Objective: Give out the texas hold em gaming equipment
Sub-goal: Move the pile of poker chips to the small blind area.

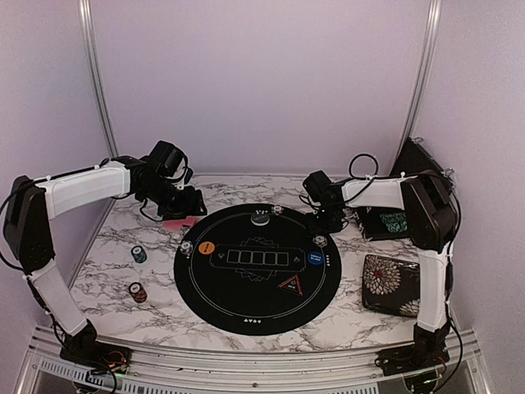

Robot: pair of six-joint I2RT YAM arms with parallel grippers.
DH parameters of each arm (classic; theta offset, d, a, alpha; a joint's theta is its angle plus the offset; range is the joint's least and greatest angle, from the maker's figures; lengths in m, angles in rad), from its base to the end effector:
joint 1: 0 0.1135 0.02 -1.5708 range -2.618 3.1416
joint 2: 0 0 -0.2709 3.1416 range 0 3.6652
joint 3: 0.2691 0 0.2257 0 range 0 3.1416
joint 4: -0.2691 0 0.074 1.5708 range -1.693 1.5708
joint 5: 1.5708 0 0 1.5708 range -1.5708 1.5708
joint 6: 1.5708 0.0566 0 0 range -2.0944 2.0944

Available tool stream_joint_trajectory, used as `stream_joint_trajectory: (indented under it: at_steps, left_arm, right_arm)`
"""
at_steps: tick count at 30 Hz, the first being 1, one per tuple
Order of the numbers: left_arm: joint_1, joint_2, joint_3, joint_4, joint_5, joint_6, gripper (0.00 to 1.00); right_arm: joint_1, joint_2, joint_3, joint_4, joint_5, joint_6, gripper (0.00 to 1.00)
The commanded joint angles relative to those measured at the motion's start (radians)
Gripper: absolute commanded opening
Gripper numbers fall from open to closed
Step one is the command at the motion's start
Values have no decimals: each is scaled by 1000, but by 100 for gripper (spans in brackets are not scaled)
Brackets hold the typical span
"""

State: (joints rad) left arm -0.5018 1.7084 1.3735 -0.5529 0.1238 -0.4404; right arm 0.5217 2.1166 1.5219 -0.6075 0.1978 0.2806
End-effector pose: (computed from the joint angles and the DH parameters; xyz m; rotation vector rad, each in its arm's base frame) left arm 0.3162 -0.1815 0.2660 0.1335 2.5297 -0.5484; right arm 0.3706 0.2002 0.1520 -0.2778 2.7124 -0.0506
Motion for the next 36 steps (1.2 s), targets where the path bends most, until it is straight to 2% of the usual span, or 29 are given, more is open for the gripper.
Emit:
stream_joint_trajectory:
  at_steps: [1,7,21,36]
  left_arm:
    - [6,-1,0,-18,9,14,71]
    - [6,-5,-5,-19,8,14,71]
    - [11,-21,-10,-19,5,16,71]
    - [11,-83,-77,-25,-44,-20,71]
  right_arm:
    - [25,13,0,-75,-16,6,61]
    - [29,7,4,-80,-5,11,61]
    - [29,-43,49,-70,-7,6,73]
    - [82,-213,36,-9,-13,-20,80]
